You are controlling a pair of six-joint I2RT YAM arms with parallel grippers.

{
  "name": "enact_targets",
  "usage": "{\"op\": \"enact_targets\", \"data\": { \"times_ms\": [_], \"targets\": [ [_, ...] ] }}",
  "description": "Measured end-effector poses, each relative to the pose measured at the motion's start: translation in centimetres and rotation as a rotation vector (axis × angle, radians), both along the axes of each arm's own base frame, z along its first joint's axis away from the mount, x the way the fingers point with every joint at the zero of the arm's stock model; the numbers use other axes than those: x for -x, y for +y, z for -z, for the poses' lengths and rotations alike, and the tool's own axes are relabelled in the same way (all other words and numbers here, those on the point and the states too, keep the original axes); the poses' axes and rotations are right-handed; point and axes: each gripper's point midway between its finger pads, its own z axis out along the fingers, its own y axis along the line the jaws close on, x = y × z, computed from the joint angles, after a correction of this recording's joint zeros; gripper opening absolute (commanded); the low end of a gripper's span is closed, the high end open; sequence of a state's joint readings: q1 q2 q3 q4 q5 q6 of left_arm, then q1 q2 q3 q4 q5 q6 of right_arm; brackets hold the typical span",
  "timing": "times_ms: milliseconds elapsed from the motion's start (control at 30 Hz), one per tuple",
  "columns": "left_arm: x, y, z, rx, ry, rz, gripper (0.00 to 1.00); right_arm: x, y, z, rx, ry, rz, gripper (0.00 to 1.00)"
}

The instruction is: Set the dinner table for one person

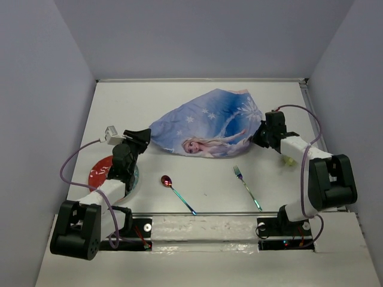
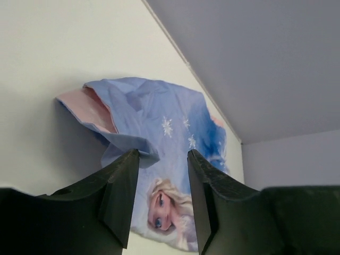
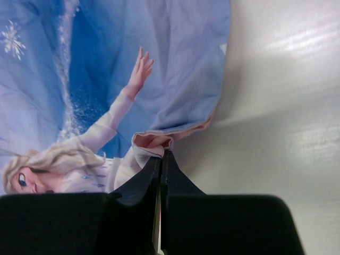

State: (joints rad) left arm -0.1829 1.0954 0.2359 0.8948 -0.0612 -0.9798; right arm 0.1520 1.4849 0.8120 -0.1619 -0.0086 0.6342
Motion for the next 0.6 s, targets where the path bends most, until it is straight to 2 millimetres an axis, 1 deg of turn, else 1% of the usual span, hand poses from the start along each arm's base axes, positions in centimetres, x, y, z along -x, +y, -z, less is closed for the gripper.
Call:
{"op": "enact_targets", "data": {
  "times_ms": [67, 133, 200, 300, 367, 533, 600],
  "targets": [
    [0.4, 0.2, 0.6, -0.019, 0.033, -0.005, 0.57, -1.6, -0.3, -0.9, 0.025, -0.042, 0.006, 0.00],
    [0.8, 0.6, 0.9, -0.042, 0.055, -0.017, 0.58, -2.7, -0.5, -1.8, 0.040, -0.082, 0.010, 0.00],
    [1.1, 0.9, 1.0, -0.065, 0.076, -0.025, 0.59, -3.1, -0.8, -2.2, 0.057, -0.103, 0.017, 0.00],
    [1.4, 1.1, 1.3, -0.095, 0.112, -0.025, 0.59, -3.2, -1.2, -2.1, 0.081, -0.106, 0.024, 0.00],
    [1.7, 1.2, 2.0, -0.114, 0.148, -0.020, 0.59, -3.3, -1.6, -2.1, 0.097, -0.109, 0.031, 0.00],
    [3.7, 1.6, 4.6, -0.171, 0.274, -0.006, 0.54, -3.5, -2.7, -2.9, 0.119, -0.130, 0.050, 0.00],
    [4.4, 1.8, 4.9, -0.182, 0.295, -0.002, 0.52, -3.7, -2.9, -3.2, 0.119, -0.136, 0.053, 0.00]
  ]
}}
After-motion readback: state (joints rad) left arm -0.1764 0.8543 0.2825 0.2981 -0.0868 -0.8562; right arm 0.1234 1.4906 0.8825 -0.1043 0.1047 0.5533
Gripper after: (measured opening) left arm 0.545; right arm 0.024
